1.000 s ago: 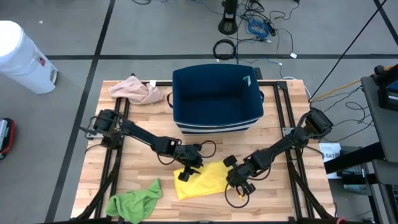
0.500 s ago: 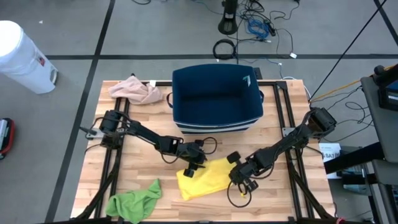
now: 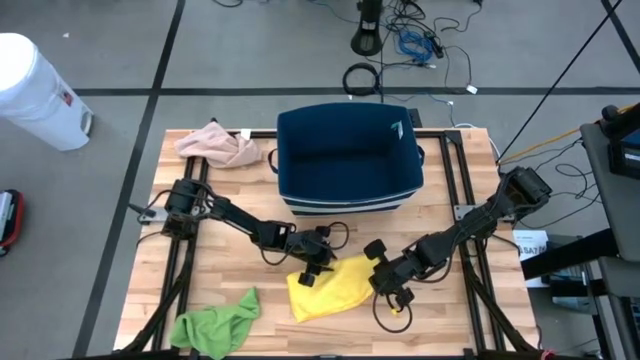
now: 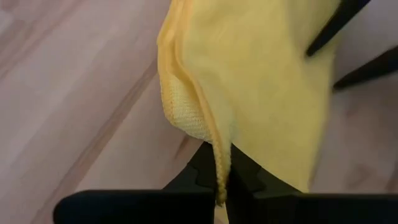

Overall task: Fold towel
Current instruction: Fold the yellow towel

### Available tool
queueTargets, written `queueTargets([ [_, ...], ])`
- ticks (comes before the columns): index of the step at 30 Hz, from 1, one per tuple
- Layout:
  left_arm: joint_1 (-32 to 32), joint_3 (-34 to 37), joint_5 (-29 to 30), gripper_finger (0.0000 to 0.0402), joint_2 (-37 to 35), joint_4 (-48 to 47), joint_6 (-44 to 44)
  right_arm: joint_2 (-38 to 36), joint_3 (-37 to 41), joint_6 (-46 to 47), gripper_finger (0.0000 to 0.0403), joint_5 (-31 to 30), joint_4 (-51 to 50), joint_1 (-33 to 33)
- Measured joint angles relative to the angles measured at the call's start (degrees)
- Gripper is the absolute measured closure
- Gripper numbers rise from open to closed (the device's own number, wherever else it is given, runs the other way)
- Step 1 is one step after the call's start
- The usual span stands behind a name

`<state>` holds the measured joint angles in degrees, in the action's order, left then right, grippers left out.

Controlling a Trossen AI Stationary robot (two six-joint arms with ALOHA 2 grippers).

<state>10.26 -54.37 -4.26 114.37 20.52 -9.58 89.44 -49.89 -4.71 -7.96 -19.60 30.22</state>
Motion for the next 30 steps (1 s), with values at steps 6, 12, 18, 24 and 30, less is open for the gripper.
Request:
queueTargets([
  [6, -1.0, 0.02, 0.31, 0.0218, 0.04, 0.25, -0.44, -0.21, -2.34, -6.92, 0.0401, -3.27, 3.5, 0.28],
  [12, -1.95, 0.06, 0.55, 0.0218, 0.12, 1.05, -0.49, -0.21, -4.34, -17.44, 0.0401, -5.52, 10.78, 0.26],
  [18, -2.66, 0.15, 0.73, 0.0218, 0.26, 3.1, -0.9, -0.21, -5.01, -25.51, 0.0401, -3.61, 16.94, -0.8],
  [24, -3.16, 0.16, 0.92, 0.0218, 0.28, 5.86, -1.47, 0.32, -5.0, -28.04, 0.0401, 2.04, 22.37, -3.3],
  [30, -3.17, 0.15, 0.99, 0.0218, 0.24, 8.37, -1.47, 4.16, -5.01, -29.0, 0.0401, 6.57, 23.92, -5.8],
])
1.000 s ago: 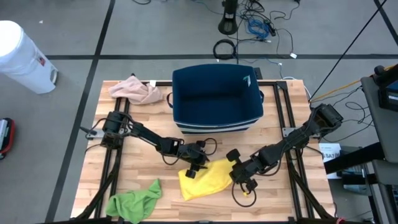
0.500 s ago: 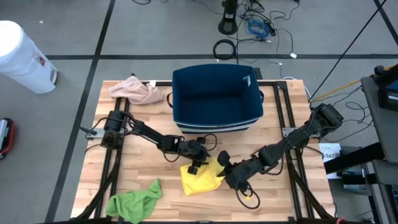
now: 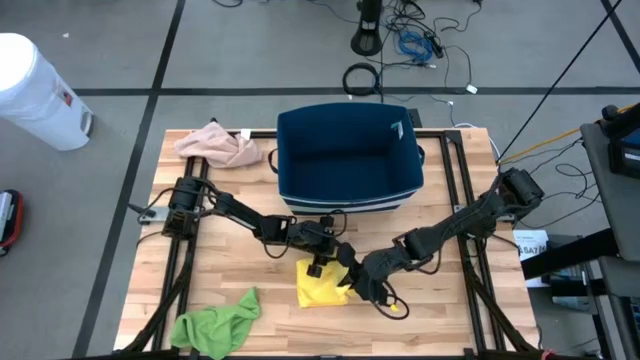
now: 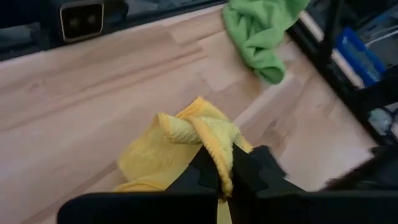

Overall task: Fold towel
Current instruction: Fold the yellow towel

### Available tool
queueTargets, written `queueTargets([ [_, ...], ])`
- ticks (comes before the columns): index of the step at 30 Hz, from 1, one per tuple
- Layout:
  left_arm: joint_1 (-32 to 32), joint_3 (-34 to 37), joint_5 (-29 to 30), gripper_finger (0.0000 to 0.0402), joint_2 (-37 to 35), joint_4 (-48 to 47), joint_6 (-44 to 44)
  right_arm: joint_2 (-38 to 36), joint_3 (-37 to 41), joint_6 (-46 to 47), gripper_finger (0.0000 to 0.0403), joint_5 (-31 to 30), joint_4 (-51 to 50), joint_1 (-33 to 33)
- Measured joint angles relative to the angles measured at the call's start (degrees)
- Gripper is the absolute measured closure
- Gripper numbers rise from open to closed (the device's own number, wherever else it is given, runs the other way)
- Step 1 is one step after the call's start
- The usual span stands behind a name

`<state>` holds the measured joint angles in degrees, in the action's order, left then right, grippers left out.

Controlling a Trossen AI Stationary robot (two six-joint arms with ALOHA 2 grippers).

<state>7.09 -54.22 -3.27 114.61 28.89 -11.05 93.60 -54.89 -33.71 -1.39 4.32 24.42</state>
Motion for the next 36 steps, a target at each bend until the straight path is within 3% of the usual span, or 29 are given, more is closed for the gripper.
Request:
queueTargets([
  [22, 0.04, 0.0, -0.02, 0.0218, -0.04, -0.88, -1.79, 12.66, 0.0, -5.73, 0.0394, 2.99, 17.07, -2.86],
  [25, 0.0, 0.0, -0.02, 0.0218, -0.06, -0.83, -1.74, 13.07, 0.0, -6.04, 0.0368, 2.99, 18.2, -2.88],
  [33, 0.0, -0.02, -0.02, 0.0218, -0.13, -0.65, -1.36, 13.07, -0.02, -4.11, 0.0254, 2.62, 19.39, -2.92],
  [36, 0.0, -0.02, 0.0, 0.0218, -0.13, -0.68, -1.31, 13.07, -0.02, -3.44, 0.0232, 2.12, 19.63, -2.93],
])
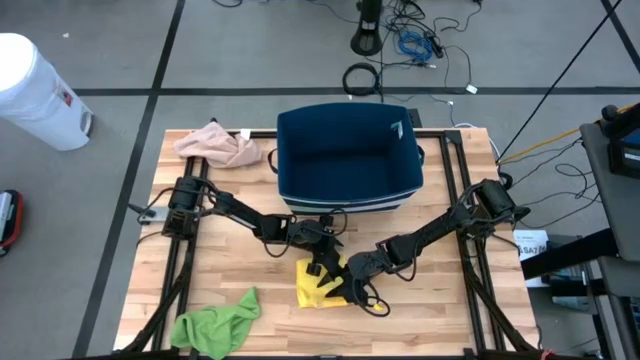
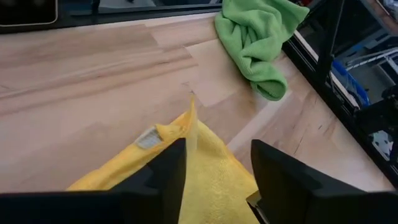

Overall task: Fold towel
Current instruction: Fold the yellow towel

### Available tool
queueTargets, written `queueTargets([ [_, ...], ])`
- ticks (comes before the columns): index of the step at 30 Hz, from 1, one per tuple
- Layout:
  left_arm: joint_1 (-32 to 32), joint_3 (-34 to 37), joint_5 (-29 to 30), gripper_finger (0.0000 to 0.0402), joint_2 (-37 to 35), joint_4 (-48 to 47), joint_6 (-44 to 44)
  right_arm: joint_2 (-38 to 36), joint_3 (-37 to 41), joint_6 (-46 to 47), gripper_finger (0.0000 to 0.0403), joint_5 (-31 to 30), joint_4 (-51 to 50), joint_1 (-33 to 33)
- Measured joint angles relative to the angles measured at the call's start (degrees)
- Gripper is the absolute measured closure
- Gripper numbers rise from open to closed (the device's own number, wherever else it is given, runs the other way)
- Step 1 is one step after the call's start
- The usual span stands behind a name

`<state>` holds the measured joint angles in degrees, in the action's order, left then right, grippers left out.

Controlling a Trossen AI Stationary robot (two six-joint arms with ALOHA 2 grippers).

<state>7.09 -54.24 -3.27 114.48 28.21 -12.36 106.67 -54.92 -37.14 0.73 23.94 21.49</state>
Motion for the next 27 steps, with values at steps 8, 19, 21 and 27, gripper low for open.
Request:
queueTargets([
  [8, 0.15, -0.13, -0.13, 0.0218, -0.09, 0.17, -0.16, -0.24, 0.02, -1.28, 0.0238, -7.16, 0.34, 1.89],
  [19, 0.07, -0.17, 0.87, 0.0218, -2.61, -0.65, -1.98, -7.68, 0.03, 5.35, 0.0241, -9.96, -11.66, 5.95],
  [21, 0.07, -0.17, 1.04, 0.0218, -3.2, -1.12, -1.97, -8.61, 0.0, 8.13, 0.0241, -9.73, -15.71, 6.44],
  [27, 0.11, -0.15, 4.15, 0.0218, -6.18, -5.53, -3.65, -7.49, 0.02, 15.2, 0.0241, -7.43, -23.4, 7.06],
])
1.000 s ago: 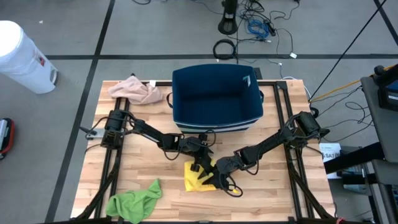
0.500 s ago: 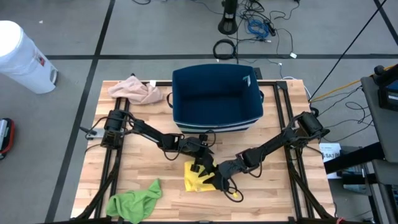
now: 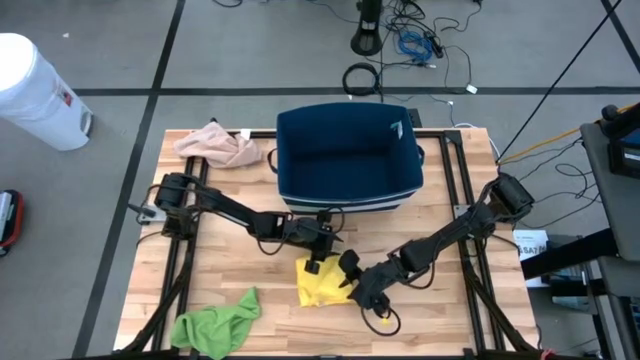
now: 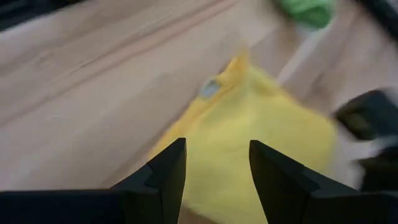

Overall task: Fold towel
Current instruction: Fold the yellow towel

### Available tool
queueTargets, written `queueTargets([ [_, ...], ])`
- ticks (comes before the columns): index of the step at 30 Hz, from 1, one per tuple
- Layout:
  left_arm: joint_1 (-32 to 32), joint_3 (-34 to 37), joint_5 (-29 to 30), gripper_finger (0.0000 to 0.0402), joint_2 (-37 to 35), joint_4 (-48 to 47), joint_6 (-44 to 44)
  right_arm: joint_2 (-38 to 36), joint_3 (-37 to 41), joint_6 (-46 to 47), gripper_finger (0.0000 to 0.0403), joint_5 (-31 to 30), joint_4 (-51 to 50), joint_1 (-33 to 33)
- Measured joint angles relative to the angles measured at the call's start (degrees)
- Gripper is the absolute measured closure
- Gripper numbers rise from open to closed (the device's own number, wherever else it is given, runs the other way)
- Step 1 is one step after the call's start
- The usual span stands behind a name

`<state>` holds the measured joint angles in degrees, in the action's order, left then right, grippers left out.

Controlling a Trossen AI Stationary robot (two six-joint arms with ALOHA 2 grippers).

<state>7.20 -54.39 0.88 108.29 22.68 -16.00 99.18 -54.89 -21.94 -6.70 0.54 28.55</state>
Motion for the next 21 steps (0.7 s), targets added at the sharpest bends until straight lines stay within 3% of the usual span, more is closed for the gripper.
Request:
queueTargets([
  [21, 3.22, 0.07, 1.75, 0.0218, -3.57, -20.84, 4.83, 4.13, 0.02, 1.58, 0.0244, -1.13, -3.04, 0.44],
])
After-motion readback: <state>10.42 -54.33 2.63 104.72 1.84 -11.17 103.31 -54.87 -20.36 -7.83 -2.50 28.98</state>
